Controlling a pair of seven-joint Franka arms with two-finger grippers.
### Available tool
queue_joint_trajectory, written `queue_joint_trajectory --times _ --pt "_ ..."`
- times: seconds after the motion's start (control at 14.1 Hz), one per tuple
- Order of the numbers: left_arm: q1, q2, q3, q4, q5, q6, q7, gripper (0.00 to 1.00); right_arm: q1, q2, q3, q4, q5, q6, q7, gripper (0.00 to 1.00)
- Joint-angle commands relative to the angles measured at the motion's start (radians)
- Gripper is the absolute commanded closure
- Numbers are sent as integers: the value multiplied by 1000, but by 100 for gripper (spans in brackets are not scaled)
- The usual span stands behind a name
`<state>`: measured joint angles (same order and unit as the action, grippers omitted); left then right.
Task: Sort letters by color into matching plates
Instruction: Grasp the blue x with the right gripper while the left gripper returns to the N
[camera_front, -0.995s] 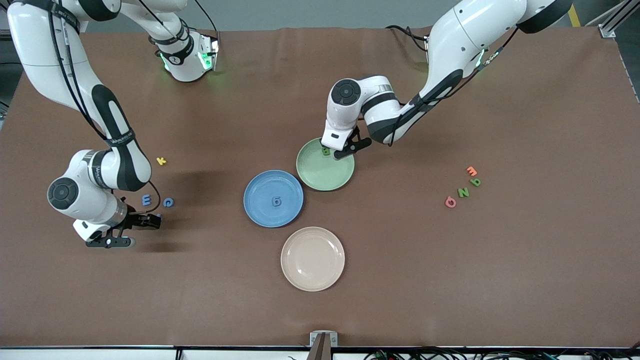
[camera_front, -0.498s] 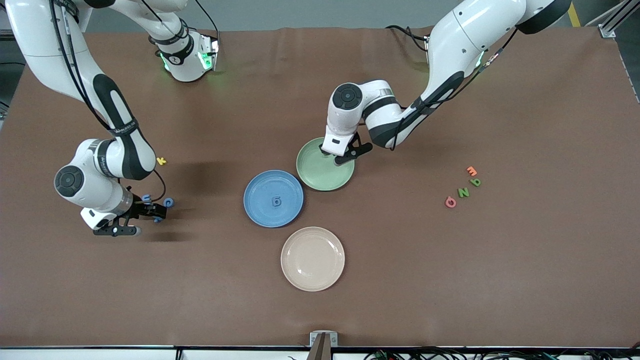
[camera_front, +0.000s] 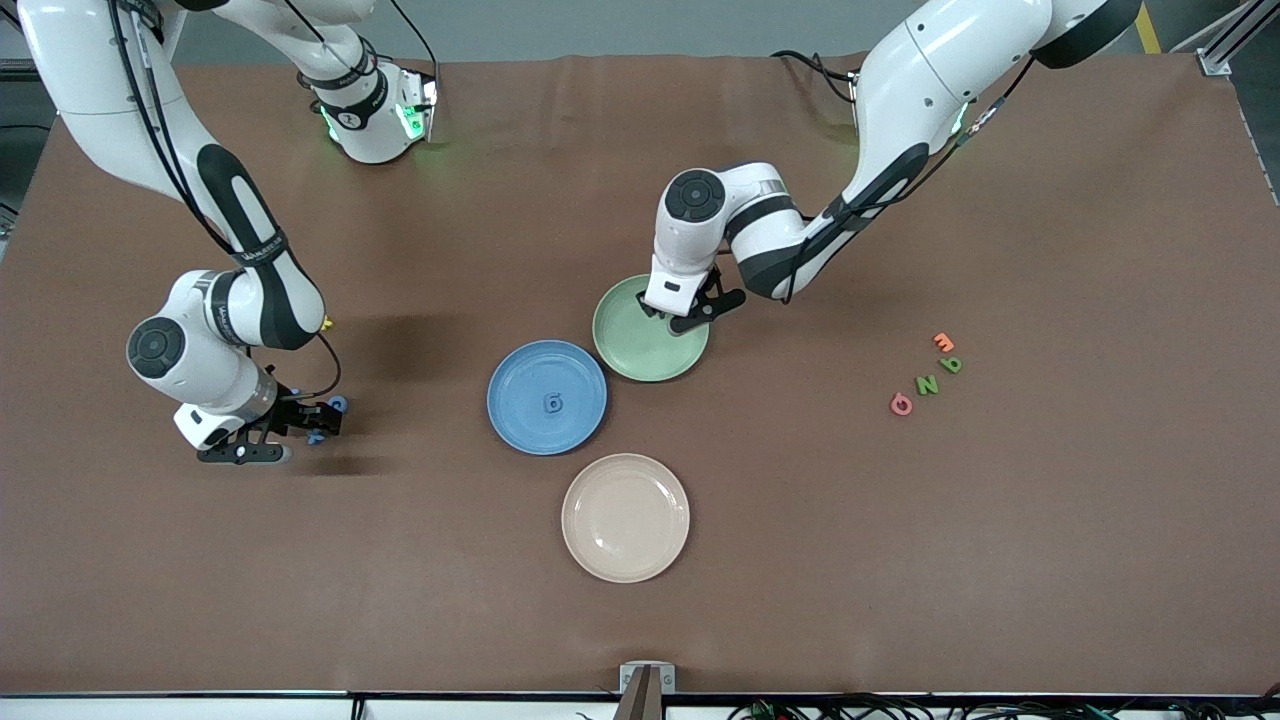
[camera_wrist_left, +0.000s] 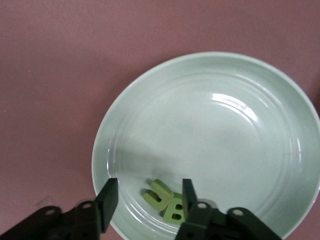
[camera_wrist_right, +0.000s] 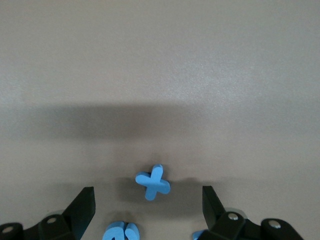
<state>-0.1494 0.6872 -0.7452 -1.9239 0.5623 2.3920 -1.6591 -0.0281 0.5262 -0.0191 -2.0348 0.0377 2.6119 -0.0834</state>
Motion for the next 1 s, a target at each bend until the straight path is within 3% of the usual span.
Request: queue_joint_trajectory --times 0.0,0.28,0.64,0.92 --pt "25 -17 3 11 -5 0 -7 0 0 -26 4 -16 16 2 5 6" --pt "151 -51 -29 -6 -7 -10 54 1 2 -15 4 -7 16 2 4 7" --pt "394 -103 -118 -108 -5 -16 315 1 0 17 2 18 14 2 2 9" --pt "530 -149 -132 -129 7 -115 510 1 -1 38 2 34 14 -3 -4 10"
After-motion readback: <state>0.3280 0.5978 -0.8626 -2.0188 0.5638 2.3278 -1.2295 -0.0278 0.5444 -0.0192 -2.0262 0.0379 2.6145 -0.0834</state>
